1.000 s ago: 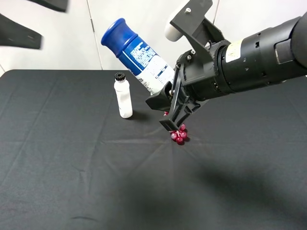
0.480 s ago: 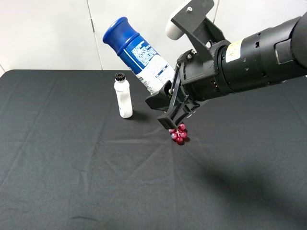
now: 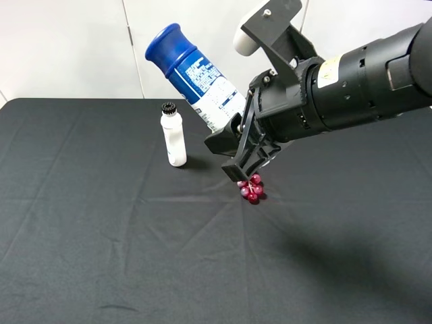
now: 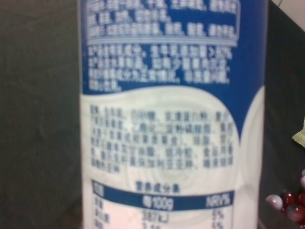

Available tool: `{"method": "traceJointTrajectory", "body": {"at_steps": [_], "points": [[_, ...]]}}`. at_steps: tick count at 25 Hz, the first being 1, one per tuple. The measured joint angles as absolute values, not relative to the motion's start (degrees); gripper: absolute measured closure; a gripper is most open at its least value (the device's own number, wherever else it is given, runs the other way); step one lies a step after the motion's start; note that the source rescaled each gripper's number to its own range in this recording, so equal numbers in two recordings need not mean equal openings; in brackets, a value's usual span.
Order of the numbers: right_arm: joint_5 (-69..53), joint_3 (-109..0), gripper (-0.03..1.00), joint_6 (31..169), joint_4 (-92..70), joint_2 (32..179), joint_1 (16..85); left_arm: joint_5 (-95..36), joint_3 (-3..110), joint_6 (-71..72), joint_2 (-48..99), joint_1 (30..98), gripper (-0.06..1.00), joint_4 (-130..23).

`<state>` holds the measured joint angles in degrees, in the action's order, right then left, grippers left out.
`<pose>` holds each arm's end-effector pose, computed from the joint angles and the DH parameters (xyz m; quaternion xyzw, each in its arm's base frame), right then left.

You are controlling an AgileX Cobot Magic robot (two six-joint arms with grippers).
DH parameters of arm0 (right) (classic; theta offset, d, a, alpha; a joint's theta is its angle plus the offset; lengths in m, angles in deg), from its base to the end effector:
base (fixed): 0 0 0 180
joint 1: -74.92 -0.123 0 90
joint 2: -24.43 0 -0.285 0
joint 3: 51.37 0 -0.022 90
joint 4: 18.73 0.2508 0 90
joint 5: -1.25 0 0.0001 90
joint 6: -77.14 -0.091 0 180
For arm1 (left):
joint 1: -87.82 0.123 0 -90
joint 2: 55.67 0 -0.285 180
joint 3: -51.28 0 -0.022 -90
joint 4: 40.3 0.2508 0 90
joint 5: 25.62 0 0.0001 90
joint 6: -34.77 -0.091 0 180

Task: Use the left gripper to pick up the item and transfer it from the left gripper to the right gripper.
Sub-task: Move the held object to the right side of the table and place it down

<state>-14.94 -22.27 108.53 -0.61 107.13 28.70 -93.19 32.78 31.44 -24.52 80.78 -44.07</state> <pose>0.1859 0.2054 0.2781 -0.4653 0.7648 0.1608 0.4157 0.0130 -0.0072 0.4080 0.0822 0.8492 -0.0493 0.5193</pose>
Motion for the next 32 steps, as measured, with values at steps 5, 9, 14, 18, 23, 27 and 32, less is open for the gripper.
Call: {"method": "traceJointTrajectory", "body": {"at_steps": [5, 9, 14, 18, 23, 27, 32], "points": [[-14.94, -22.27, 0.95, 107.84, -0.61, 107.13, 28.7, -93.19, 30.21, 32.86, -30.69, 80.78, -0.05, -41.35], [-14.94, -22.27, 0.95, 107.68, -0.61, 107.13, 28.7, -93.19, 23.86, 33.98, -36.83, 80.78, -0.05, -40.3], [-14.94, -22.27, 0.95, 107.68, -0.61, 107.13, 28.7, -93.19, 14.78, 35.22, -43.82, 80.78, -0.05, -40.3], [-14.94, -22.27, 0.95, 107.68, -0.61, 107.13, 28.7, -93.19, 9.24, 36.46, -47.94, 80.78, -0.05, -40.3], [-14.94, -22.27, 0.95, 107.68, -0.61, 107.13, 28.7, -91.09, 4.6, 36.61, -48.23, 80.78, -0.05, -40.0], [-14.94, -22.27, 0.95, 107.68, -0.61, 107.13, 28.7, -87.24, 2.81, 36.27, -48.34, 80.78, -0.05, -40.3], [-14.94, -22.27, 0.95, 107.68, -0.61, 107.13, 28.7, -86.32, 2.67, 35.99, -48.34, 80.78, -0.05, -40.3]]}}
